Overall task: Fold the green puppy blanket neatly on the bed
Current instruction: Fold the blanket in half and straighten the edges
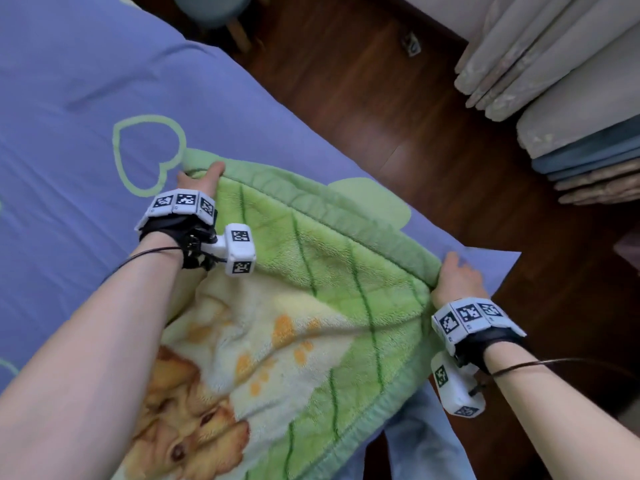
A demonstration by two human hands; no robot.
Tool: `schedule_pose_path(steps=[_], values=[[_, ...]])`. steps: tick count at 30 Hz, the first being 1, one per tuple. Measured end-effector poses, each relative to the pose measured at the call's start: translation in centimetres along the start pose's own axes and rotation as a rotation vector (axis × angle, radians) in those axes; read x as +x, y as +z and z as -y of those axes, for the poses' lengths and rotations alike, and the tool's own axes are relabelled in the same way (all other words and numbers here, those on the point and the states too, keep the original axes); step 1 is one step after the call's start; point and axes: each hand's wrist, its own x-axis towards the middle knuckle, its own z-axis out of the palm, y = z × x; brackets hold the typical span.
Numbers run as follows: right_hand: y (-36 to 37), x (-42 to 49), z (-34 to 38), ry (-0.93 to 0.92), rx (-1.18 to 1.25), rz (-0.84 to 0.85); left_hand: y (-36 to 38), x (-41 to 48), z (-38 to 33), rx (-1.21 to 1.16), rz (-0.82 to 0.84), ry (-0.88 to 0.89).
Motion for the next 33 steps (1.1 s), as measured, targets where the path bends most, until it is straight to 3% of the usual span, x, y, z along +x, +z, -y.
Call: schedule_pose_path(steps=[3, 9, 13, 19, 22, 24, 27, 30, 33], values=[[-0.3, -0.2, 0.1, 0.006, 0.018, 0.029, -0.8, 0.0, -0.7, -0.089, 0.026, -0.017], [-0.3, -0.6, -0.4, -0.015, 0.065, 0.034, -2.2, -2.4, -4.6, -0.262, -0.164, 0.475], [-0.5, -0.6, -0.6, -0.013, 0.075, 0.048, -2.7, -2.6, -5.1, -0.189, -0.216, 0.642], [-0.4, -0.3, -0.6, -0.011, 0.080, 0.057, -1.0, -1.0, -3.6, -0.063, -0.061, 0.355], [-0.4, 0.0, -0.7, -0.019, 0.087, 0.057, -1.6, -0.7, -5.0, -0.024, -0.115, 0.309], [-0.3, 0.0, -0.7, -0.020, 0.079, 0.053, -2.2, -0.6, -6.3, 0.160, -0.138, 0.268], [-0.2, 0.2, -0.7, -0.018, 0.099, 0.060, -2.9, -1.0, -7.3, 0.390, -0.127, 0.275], [-0.6, 0.5, -1.5, -0.073, 0.164, 0.095, -3.5, -1.6, -6.5, 0.532, -0.005, 0.403], [-1.2, 0.5, -3.1, -0.170, 0.299, 0.144, -4.5, -1.9, -4.7, 0.750, -0.019, 0.503]])
